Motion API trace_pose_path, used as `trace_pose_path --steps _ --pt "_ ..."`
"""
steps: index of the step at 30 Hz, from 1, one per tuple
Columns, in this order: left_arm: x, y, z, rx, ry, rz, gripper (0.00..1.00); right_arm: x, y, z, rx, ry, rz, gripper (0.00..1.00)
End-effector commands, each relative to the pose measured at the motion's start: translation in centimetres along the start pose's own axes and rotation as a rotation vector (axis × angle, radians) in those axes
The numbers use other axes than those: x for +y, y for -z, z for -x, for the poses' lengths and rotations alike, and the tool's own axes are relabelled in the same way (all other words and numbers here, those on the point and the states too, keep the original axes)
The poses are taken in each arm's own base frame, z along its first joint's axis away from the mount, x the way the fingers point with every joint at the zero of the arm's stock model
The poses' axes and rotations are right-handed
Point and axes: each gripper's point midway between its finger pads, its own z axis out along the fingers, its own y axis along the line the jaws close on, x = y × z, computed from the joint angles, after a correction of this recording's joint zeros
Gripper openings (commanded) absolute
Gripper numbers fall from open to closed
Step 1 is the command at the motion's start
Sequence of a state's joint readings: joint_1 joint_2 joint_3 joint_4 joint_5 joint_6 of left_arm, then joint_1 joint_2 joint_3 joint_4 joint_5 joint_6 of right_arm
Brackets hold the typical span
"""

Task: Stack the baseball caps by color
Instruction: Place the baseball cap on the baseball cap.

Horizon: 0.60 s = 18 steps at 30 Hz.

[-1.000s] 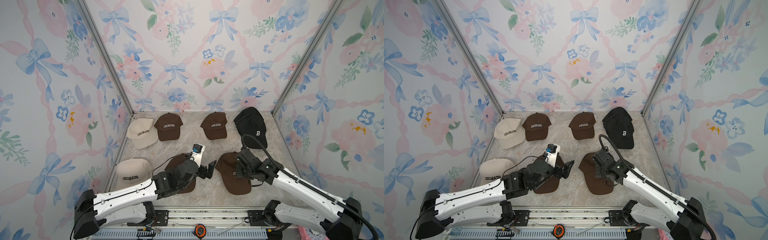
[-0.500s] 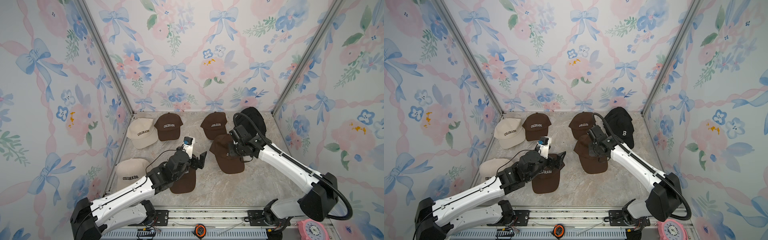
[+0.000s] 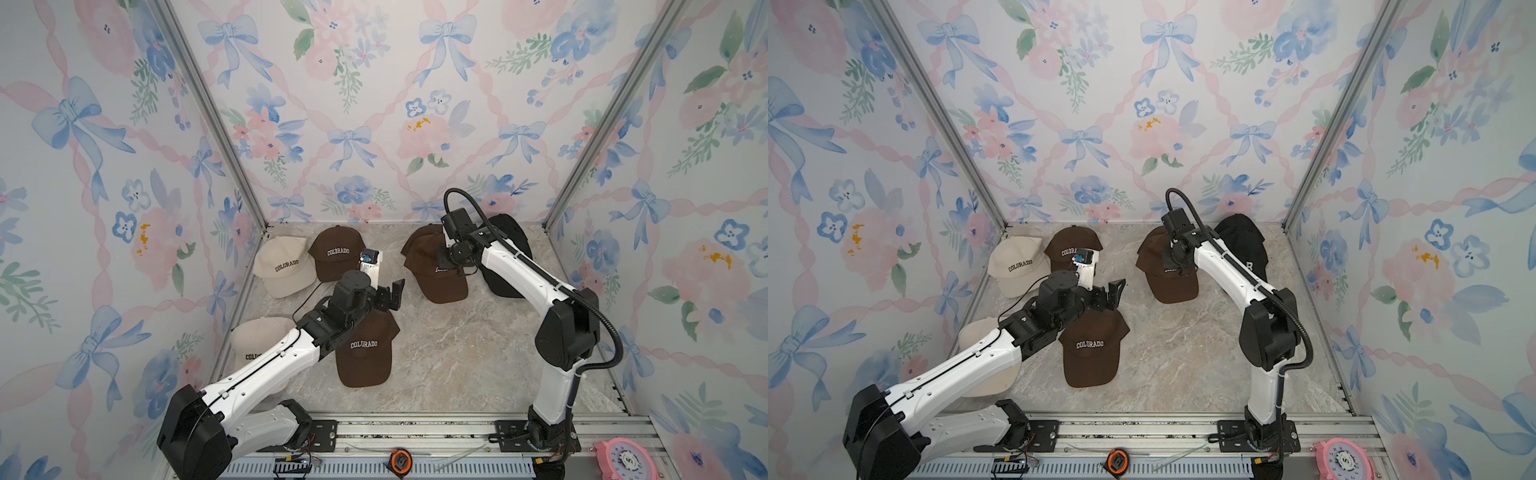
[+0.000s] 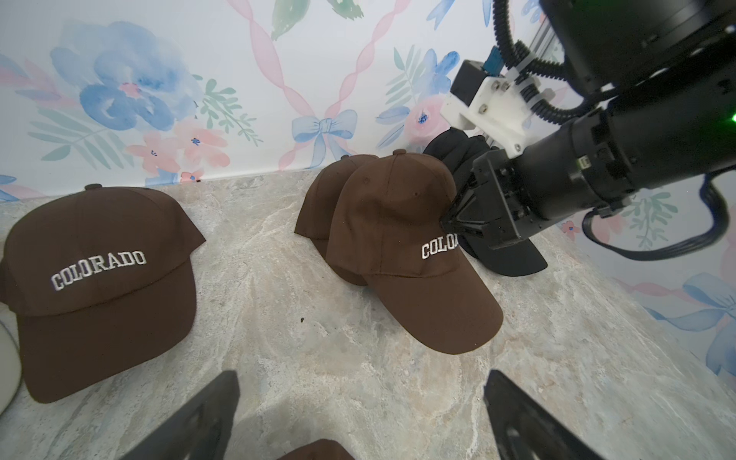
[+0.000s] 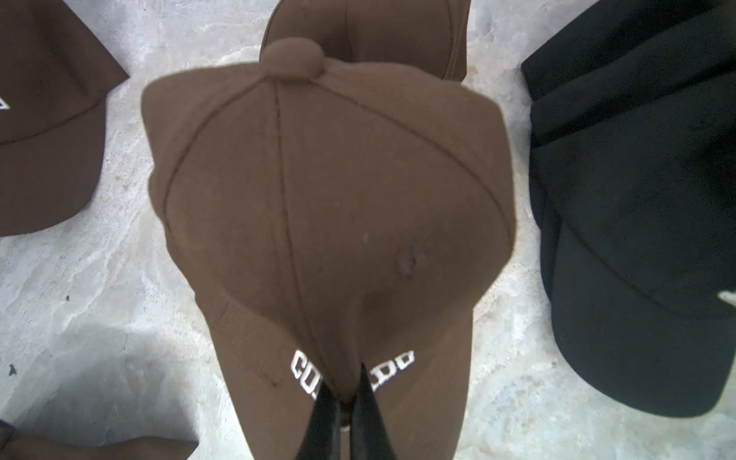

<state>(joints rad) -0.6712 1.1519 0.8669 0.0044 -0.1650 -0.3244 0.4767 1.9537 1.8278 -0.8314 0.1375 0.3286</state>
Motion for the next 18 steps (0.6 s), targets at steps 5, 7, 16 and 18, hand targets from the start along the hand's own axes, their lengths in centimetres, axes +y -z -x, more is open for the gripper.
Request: trace_pose_path --steps 5,7,16,18 --pt "1.0 -1.7 2.1 -0.018 -0.009 -0.027 0.98 -1.0 -2.1 2.4 0.018 -0.017 -0.017 0.01" --pt "1.4 -2.2 2.4 -0.017 -0.005 -0.025 0.98 -0.8 -2.8 2.7 0.028 -0.016 -0.016 0.01" --pt "2.2 -3.9 3.0 -0.004 -0.006 -0.031 0.98 -0.4 -4.9 3.2 0.048 -0.012 -0.021 0.01" --pt "2.3 -4.1 3.0 0.002 -0.008 -0.030 0.98 -0.5 -5.3 3.1 0.053 -0.013 -0.023 0.02"
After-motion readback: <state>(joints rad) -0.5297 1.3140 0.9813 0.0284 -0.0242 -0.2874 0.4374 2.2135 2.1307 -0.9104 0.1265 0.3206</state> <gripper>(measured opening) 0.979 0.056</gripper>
